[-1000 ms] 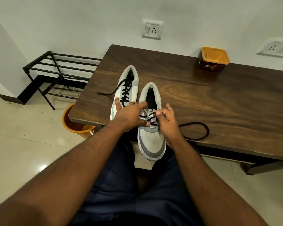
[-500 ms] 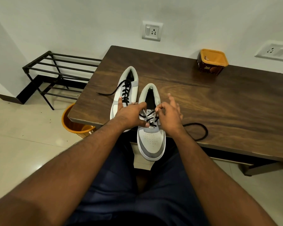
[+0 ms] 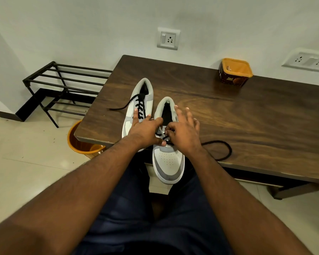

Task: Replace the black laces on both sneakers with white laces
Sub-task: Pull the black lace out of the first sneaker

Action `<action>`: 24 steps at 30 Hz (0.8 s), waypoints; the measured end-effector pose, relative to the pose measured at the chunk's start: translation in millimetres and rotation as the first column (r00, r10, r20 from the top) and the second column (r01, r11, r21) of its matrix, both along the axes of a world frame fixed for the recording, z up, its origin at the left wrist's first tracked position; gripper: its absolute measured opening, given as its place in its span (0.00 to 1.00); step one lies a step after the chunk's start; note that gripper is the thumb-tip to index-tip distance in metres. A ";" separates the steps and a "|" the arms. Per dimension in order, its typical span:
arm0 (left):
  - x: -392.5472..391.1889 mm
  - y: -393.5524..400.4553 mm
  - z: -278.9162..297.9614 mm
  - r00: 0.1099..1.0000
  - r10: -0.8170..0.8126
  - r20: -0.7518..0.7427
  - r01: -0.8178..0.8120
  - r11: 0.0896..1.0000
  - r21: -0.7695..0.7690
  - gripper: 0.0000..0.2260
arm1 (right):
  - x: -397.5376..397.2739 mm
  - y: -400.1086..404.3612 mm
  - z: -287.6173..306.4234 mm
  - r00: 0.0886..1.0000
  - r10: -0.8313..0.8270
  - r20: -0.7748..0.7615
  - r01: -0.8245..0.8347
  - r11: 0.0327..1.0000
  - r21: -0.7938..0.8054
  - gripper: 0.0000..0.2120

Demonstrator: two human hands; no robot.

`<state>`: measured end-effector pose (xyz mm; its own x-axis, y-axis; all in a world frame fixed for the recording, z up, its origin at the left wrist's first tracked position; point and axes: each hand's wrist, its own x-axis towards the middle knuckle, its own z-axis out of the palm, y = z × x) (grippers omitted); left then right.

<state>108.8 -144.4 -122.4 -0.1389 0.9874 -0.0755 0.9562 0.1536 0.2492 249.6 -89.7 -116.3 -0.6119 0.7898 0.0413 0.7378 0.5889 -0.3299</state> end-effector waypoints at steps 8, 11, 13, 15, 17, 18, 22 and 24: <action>0.3 0.0 1.4 1.000 -0.011 0.020 0.011 1.000 -0.020 0.20 | 35.1 15.4 -2.1 0.777 -0.441 -0.450 0.432 0.893 -0.128 0.05; 1.1 1.2 1.7 1.000 -0.015 -0.009 0.014 0.999 -0.034 0.22 | 34.2 12.3 -3.7 0.788 -0.399 -0.469 0.405 0.909 -0.093 0.06; 2.2 2.0 2.4 1.000 -0.013 -0.015 0.013 0.999 -0.038 0.23 | 28.1 7.1 -4.1 0.895 -0.233 -0.379 0.255 0.967 0.009 0.11; 3.0 1.7 3.7 1.000 0.000 -0.021 -0.001 0.999 -0.043 0.24 | 18.9 2.5 -4.5 0.982 -0.055 -0.183 0.074 0.992 0.100 0.13; 3.6 1.2 5.0 1.000 0.008 -0.030 -0.010 0.999 -0.053 0.24 | 10.3 -1.9 -5.2 0.999 0.042 -0.004 -0.041 0.993 0.112 0.10; 3.8 0.9 5.1 0.999 0.011 -0.034 -0.013 0.998 -0.058 0.24 | 7.4 -3.2 -5.9 0.997 0.056 0.046 -0.061 0.993 0.100 0.09; 3.0 1.4 3.6 1.000 0.009 -0.029 -0.010 0.999 -0.049 0.22 | 6.8 -1.5 -5.2 1.000 0.020 0.020 -0.022 0.995 0.093 0.07; 2.1 1.2 3.3 1.000 0.008 -0.020 -0.009 0.999 -0.045 0.22 | 11.0 2.6 -3.0 0.997 -0.045 -0.058 0.050 0.995 0.090 0.06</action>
<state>110.8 -143.2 -119.1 -0.1489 0.9818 -0.1175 0.9596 0.1722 0.2225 260.6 -87.1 -119.3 -0.5685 0.8093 0.1479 0.7476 0.5832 -0.3178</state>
